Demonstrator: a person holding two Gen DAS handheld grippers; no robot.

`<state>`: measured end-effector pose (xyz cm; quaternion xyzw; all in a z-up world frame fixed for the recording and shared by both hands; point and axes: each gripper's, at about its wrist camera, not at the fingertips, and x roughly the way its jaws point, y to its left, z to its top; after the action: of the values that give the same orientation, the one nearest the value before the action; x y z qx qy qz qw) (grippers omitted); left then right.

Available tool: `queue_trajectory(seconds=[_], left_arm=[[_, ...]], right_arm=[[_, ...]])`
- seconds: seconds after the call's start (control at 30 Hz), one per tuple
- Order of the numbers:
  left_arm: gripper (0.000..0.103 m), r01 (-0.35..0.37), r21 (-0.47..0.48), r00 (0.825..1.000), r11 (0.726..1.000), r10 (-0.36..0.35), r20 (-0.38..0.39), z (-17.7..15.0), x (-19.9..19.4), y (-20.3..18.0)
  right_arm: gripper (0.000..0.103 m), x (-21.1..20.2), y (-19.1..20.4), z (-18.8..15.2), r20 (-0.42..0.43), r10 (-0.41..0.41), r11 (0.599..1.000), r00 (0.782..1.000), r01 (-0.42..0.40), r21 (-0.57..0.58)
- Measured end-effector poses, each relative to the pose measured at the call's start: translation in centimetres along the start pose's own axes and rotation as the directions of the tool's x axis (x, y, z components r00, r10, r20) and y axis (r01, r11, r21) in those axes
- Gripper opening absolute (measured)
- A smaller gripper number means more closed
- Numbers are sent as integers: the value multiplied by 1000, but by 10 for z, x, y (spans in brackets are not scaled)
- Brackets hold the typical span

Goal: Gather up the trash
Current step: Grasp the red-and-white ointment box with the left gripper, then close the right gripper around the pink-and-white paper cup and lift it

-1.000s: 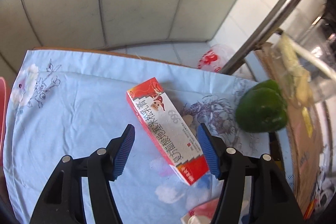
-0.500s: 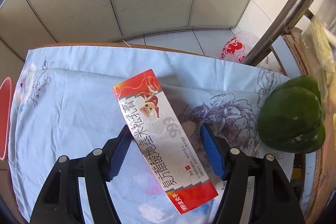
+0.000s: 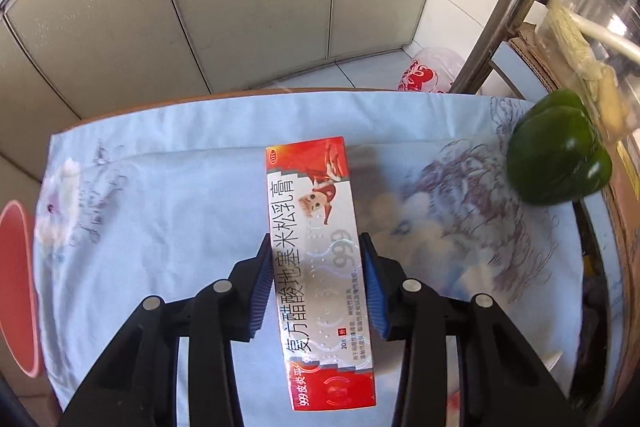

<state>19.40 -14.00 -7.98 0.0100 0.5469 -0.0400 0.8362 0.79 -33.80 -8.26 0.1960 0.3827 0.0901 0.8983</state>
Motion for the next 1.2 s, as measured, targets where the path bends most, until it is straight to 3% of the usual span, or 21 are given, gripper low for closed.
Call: queue_trajectory(seconds=[0.23,0.37,0.53,0.67,0.83,0.9,1.07,1.13,1.2], left_arm=[[40,22,107,997,994,-30,74,-56,-39,72],[40,-3,140,992,990,-14,123,-88,-51,102],[40,11,104,991,995,-24,129,-105,-48,128],[42,43,23,992,999,-46,120,-111,-49,143],[43,60,24,988,998,-62,143,-120,-47,141],[44,66,36,986,997,-71,151,-124,-48,140],[45,109,23,982,994,-112,155,-127,-52,142],[45,134,8,979,991,-134,154,-127,-53,142],[45,157,-5,976,988,-154,156,-129,-55,143]], right_arm=[[50,11,2,1,-55,4,1000,998,-4,-13],[50,21,15,-1,-87,13,999,996,-16,-31],[50,44,56,2,-142,39,990,989,-58,-128],[50,50,85,10,-135,-31,971,990,-2,-238],[50,27,64,6,-125,-29,992,992,14,-122],[50,17,42,2,-129,11,1000,992,-12,-7],[50,18,17,7,-148,91,981,985,-63,184],[58,25,18,12,-161,125,968,979,-85,236],[60,34,23,18,-171,91,968,981,-47,246]])
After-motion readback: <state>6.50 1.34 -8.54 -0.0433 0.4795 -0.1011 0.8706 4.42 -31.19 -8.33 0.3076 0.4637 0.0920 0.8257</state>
